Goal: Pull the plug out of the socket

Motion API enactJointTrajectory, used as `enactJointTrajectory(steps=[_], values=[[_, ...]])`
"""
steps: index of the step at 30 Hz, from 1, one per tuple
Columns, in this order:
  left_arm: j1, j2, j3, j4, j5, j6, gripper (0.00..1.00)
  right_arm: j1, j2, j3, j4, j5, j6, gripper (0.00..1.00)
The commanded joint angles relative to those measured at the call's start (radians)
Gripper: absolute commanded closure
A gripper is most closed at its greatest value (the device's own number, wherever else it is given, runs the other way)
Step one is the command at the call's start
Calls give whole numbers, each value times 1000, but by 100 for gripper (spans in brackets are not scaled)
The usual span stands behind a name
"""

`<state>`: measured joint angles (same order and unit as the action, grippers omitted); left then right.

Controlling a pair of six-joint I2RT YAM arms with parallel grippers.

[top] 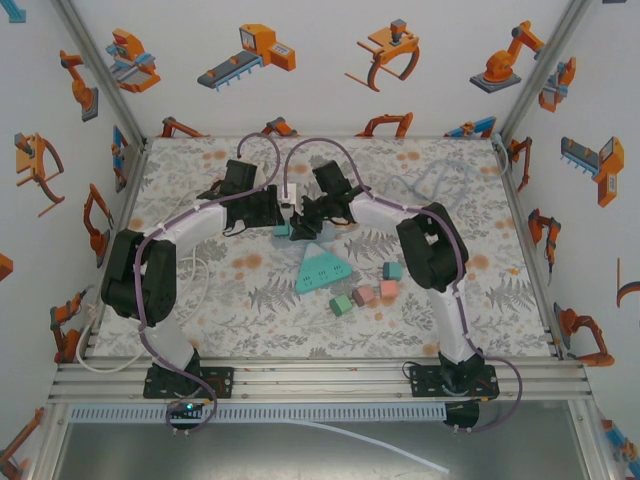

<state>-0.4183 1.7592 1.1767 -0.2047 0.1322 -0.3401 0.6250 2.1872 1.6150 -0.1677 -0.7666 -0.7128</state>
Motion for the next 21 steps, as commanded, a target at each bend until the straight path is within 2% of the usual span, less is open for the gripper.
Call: enactJointTrajectory(steps=[1,3,5,10,14,19,21], values=[[-17,111,-83,-233,-50,47,51,3,-168,131,47,-31,-127,100],[-16,116,-84,-231,-51,47,51,2,-180,128,60,-71,-97,100],[-17,121,-82,-231,-47,47,51,-10,-181,125,128,-124,8,100],[-16,104,-81,-231,-37,41,51,-20,-213,86,138,-72,-16,100],[-13,57,-86,-229,0,29,50,-52,-332,-18,257,-34,139,100],[-13,4,-56,-217,48,7,38,-73,-508,-173,264,83,310,100],[-10,-7,-26,-225,61,4,30,-75,-594,-241,246,169,417,100]])
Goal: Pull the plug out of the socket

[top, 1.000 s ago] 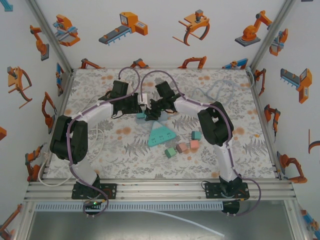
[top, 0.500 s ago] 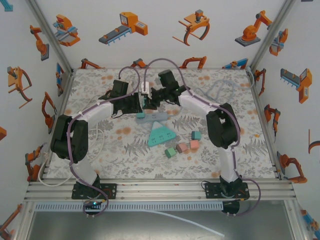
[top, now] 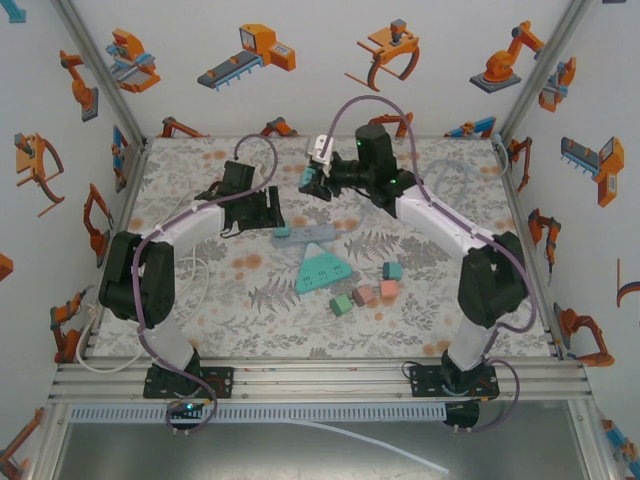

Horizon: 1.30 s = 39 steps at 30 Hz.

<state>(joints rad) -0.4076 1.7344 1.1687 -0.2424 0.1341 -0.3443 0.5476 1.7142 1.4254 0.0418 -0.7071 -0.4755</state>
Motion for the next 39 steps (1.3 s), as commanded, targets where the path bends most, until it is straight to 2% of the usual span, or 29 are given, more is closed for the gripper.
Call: enactJointTrajectory(steps=[1,8,11,14,18,27,33,39], values=[[-19,13,-1,-191,62,10,28,3,-152,-71,17,152,229,100],[-9,-45,89,-210,86,10,10,2,-336,-179,-238,450,559,100],[-4,-86,102,-201,94,2,5,2,-346,-169,-397,565,703,100],[0,-140,113,-200,95,-1,1,2,-308,-122,-583,649,765,100],[0,-233,104,-183,151,14,3,-9,-220,-70,-737,656,817,99],[-25,-552,-48,-117,289,71,3,-46,-18,-87,-800,629,913,96],[-56,-671,-109,-165,216,129,3,-46,71,-120,-734,615,957,90],[-60,-669,-112,-186,167,133,3,-45,140,-127,-694,626,992,85]])
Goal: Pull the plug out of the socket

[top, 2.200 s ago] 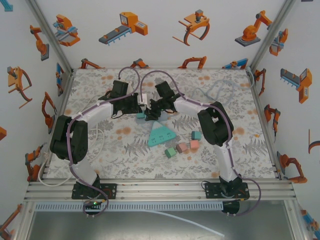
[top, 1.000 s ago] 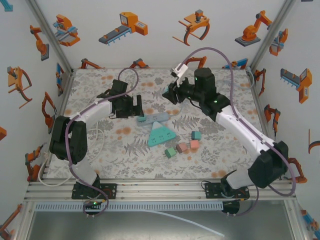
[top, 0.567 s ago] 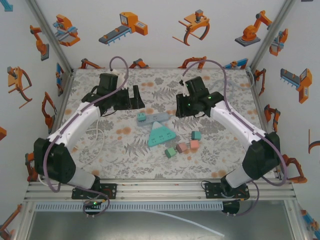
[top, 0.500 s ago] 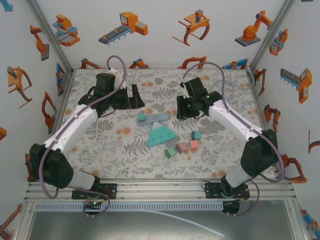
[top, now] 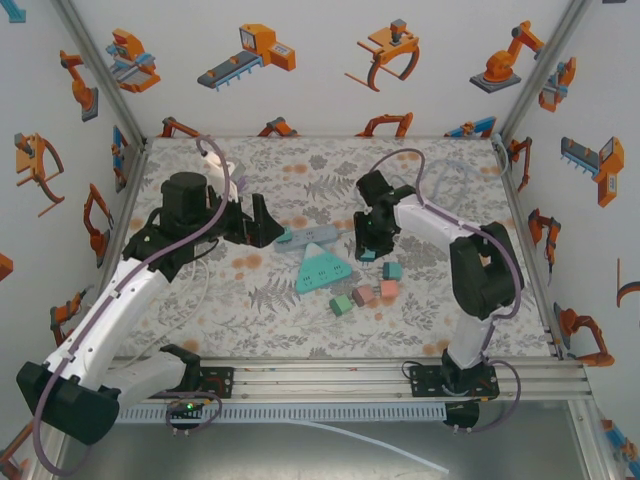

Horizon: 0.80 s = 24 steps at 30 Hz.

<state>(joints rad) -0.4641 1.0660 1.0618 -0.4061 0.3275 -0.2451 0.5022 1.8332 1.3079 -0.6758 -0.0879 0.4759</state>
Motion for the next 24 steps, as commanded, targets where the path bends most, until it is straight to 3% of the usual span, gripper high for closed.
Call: enactJointTrajectory(steps=[1,11,16,24], values=[[-3,2,-2,-26,-28,35,3,1,33,-12,24,0,40,84],[-4,24,1,-33,-100,29,3,16,54,-62,19,17,60,68],[-5,54,-1,-25,-92,25,3,21,40,-53,10,7,42,54],[-4,85,0,-60,-163,6,3,21,-6,-25,-20,23,11,45]])
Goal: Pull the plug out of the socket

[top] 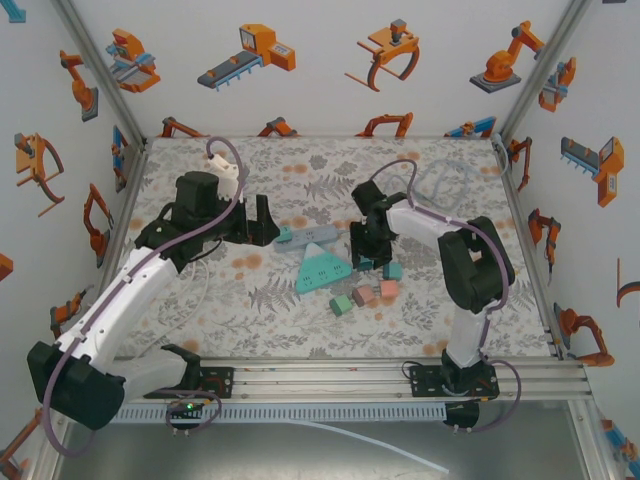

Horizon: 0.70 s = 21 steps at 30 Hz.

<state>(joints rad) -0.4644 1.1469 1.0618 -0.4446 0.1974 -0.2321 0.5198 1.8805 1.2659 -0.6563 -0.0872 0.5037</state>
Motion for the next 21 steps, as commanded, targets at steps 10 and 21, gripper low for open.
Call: enactJointTrajectory(steps=[10,21], values=[[22,25,-12,-38,-156,-79,3,5,-227,68,49,67,-175,43],[89,72,-4,-64,-240,-187,6,11,-439,-222,842,-357,-941,42]])
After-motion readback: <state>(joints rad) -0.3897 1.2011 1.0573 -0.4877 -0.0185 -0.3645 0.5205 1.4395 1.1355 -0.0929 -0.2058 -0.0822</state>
